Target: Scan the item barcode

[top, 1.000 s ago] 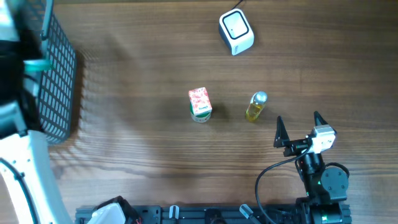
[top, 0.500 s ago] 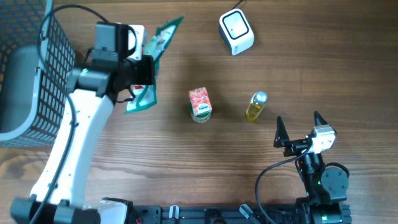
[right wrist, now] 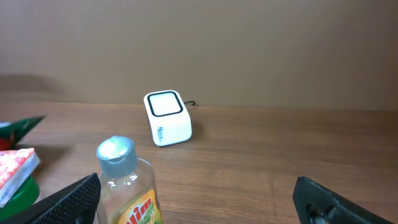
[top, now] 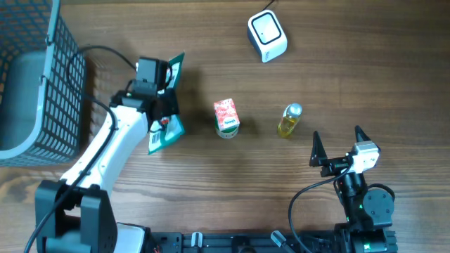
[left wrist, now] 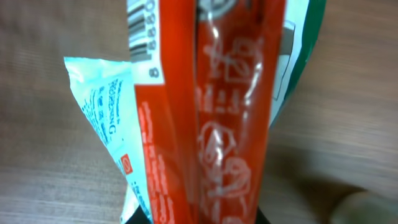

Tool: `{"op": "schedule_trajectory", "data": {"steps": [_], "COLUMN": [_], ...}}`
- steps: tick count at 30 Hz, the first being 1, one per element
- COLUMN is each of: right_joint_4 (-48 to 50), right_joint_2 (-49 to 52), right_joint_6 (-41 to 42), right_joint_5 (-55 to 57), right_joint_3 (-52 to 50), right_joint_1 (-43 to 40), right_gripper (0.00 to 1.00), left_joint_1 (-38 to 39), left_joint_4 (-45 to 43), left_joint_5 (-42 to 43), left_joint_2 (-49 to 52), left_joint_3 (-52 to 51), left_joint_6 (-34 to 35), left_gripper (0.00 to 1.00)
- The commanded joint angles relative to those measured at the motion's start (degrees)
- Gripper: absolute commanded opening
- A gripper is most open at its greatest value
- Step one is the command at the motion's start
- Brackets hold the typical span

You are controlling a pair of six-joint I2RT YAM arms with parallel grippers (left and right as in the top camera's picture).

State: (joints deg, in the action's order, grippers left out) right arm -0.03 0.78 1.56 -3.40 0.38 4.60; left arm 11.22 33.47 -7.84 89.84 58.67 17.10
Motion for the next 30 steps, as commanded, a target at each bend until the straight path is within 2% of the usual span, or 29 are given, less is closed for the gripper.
{"op": "schedule_trajectory", "data": {"steps": [1, 8, 10, 13, 17, 22, 25, 30], "right_joint_4": [0.1, 0.1, 0.1, 0.1, 0.1, 0.1, 0.1, 0.1], "right_joint_2": [-0.1, -0.1, -0.1, -0.1, -0.1, -0.1, -0.1, -0.1], "right_joint_6": [-0.5, -0.5, -0.5, -0.5, -0.5, -0.5, -0.5, -0.5], "right_joint_5": [-0.5, -0.5, -0.5, -0.5, -0.5, -0.5, -0.5, -0.5], "right_joint_3": [-0.1, -0.1, -0.1, -0.1, -0.1, -0.1, -0.1, -0.1], "right_joint_1": [-0.2, -0.2, -0.2, -0.2, -0.2, -0.2, -0.2, -0.2], "right_gripper": [1.0, 1.0, 1.0, 1.0, 1.0, 1.0, 1.0, 1.0], "left_joint_1": [0.3, 1.5, 2.5, 3.9, 5.3, 5.9, 5.9, 5.9], "left_joint_4": [-4.4, -6.6, -6.6, -7.0, -6.9, -6.7, -6.7, -6.0], "left_joint_5": [-2.7, -2.5, -2.5, -2.5, -2.4, -2.3, -2.6, -4.1], "left_joint_2": [-0.1, 0.2, 0.2, 0.3, 1.9, 4.2, 2.5, -2.5], "left_joint_3": [-5.0, -7.4, -7.4, -7.4, -7.5, -7.5, -6.8, -5.0], "left_joint_6": [1.6, 1.3, 1.3, 1.2, 1.2, 1.1, -3.4, -3.9], "left_gripper": [0.04, 0.18, 0.28, 0.49, 0.67, 0.69, 0.75, 0.8]}}
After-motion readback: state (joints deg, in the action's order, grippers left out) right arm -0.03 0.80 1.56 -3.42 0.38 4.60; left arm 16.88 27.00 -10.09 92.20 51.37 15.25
